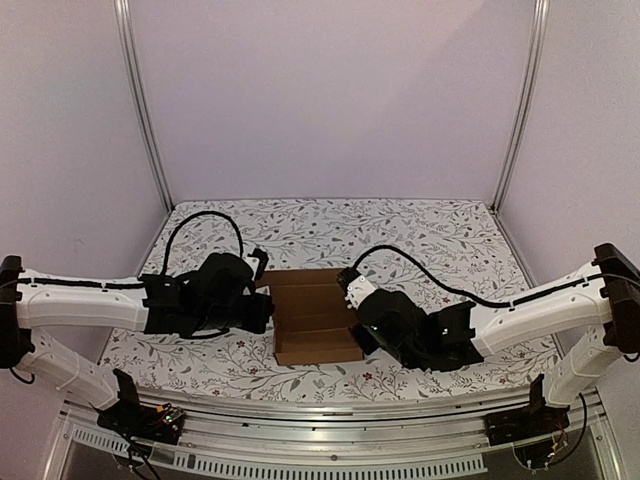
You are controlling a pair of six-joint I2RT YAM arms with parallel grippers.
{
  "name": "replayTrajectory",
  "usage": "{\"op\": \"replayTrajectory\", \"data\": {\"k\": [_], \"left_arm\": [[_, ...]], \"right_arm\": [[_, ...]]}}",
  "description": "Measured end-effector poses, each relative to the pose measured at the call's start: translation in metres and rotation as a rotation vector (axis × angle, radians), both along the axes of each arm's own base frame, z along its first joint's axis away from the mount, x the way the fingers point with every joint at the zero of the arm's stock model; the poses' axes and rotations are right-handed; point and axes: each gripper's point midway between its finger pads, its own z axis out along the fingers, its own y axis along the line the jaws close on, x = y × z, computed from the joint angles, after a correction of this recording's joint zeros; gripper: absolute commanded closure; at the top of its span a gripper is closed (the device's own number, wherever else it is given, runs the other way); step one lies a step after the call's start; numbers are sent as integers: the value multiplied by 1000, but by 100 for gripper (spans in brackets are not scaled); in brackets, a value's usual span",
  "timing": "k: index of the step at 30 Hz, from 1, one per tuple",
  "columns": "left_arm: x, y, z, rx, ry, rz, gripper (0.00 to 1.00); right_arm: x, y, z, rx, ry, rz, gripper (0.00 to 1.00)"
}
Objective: Fold the paper box
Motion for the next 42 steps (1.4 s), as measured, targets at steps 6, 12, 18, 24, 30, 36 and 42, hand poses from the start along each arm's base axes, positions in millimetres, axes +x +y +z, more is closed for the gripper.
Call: {"op": "replayTrajectory", "data": {"k": [6,12,18,24,30,36,42], "left_arm": [[-6,0,-1,4,-10,-4,100],[-10,-1,-2,10,-20,-10,100],[-16,-1,-2,13,-23,-24,100],[-23,0,-2,10,-30,-39,100],[-30,-1,-3,22,-44,-55,100],[-37,-3,-5,37,-56,-70,100],[-42,-4,-7,46,-62,-74,100]], "right_arm": [[-3,1,-1,14,-6,-20,100],[-5,2,-4,22,-11,-40,100],[-7,2,-11,21,-8,-63,100],[-9,2,-15,37,-3,-82,100],[-12,2,-16,65,6,-101,100],[-16,1,-18,82,12,-110,100],[-21,1,-21,102,20,-118,100]]}}
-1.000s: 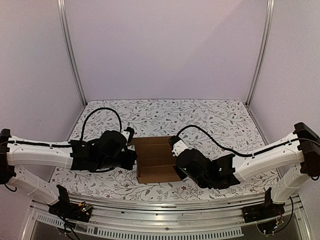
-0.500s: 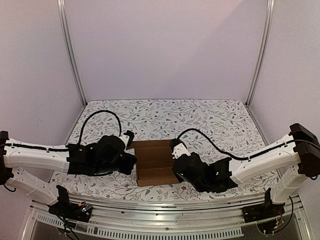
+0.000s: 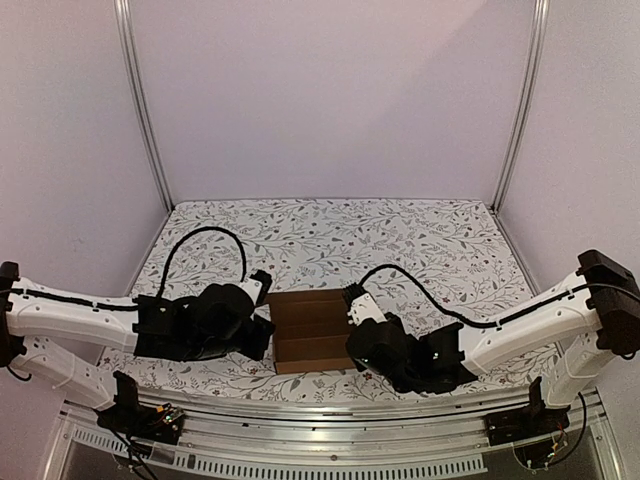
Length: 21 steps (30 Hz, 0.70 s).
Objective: Fold the paper box
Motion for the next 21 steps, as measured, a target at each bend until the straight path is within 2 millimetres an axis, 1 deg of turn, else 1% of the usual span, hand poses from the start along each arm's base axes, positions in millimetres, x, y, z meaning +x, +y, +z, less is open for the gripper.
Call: {"op": "replayTrajectory", "data": {"k": [8,15,21], "left_arm": [[-12,-1,-2,5,-6,-14,100],[-22,-2,-9,10,3,-18,100],[-29,-4,-18,21,22,-17,100]], "right_arm": [[-10,-1,-7,20,15,3,100],[-18,-4,-17,34,38,3,100],[-24,-4,-21,54,62,6,100]]}}
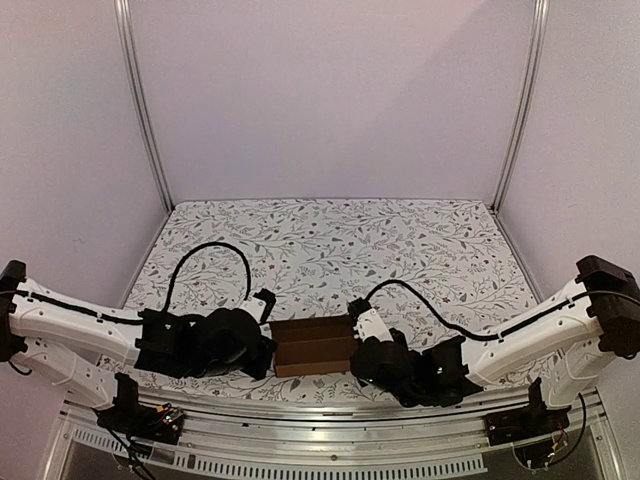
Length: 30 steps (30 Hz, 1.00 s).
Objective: Fold the paper box
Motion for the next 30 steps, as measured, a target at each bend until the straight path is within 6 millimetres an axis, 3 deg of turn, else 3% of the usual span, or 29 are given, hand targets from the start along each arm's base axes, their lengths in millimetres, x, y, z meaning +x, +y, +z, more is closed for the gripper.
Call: {"op": "replayTrajectory", "data": {"k": [11,19,23,30], "left_arm": [[-13,3,-11,35,15,12,100],[-21,6,-15,44,24,26,100],[-24,7,-16,47,25,33,100],[-25,10,-19,70,18,36,100]], "right_arm": [[-13,-1,-9,27,43,7,96],[-25,-5,-17,49,89,19,72],[-28,-5,-10,83,97,19,62],[-30,-6,13,144,99,30,55]]}}
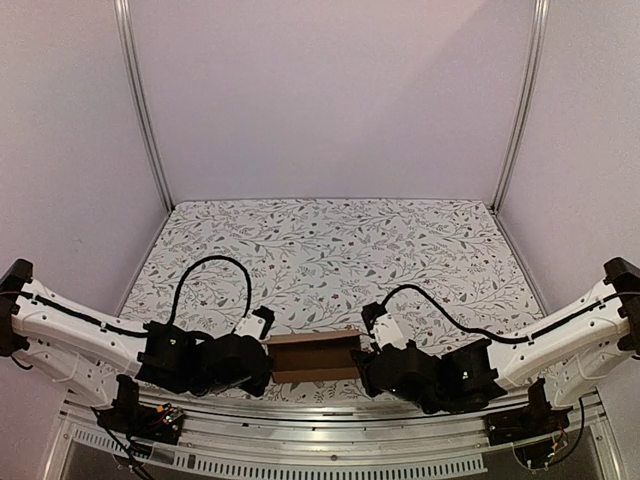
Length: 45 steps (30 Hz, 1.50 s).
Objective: Fold the paper box
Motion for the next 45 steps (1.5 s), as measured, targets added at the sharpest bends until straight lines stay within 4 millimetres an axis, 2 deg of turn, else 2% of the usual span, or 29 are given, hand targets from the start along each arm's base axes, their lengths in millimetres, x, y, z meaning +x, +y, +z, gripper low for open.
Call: {"op": "replayTrajectory", "data": {"k": [7,14,21,24,27,31,34,36,40,45], "left_arm": [[0,1,-2,23,-4,0,100],[1,-2,-3,40,-7,1,100],[2,-2,-2,55,-9,1,100],[2,-3,-2,62,-11,2,100],[2,-4,-1,66,-11,1,100],[2,-4,-2,79,-12,2,100],[3,-6,-2,85,-14,2,100],[3,-6,-3,91,-15,2,100],[3,-7,-3,97,-17,3,100],[3,-7,-3,104,-18,3,100]], "right_arm": [[-8,-7,19,44,14,62,48],[-24,-14,24,20,27,196,47],[-45,-12,56,37,14,383,47],[-44,-13,73,24,-24,400,47],[-39,-13,102,25,-88,393,48],[-28,-7,153,44,-191,368,59],[-16,1,182,60,-225,337,62],[-2,9,192,65,-224,307,65],[22,27,186,31,-197,260,79],[38,55,147,-24,-113,233,91]]}}
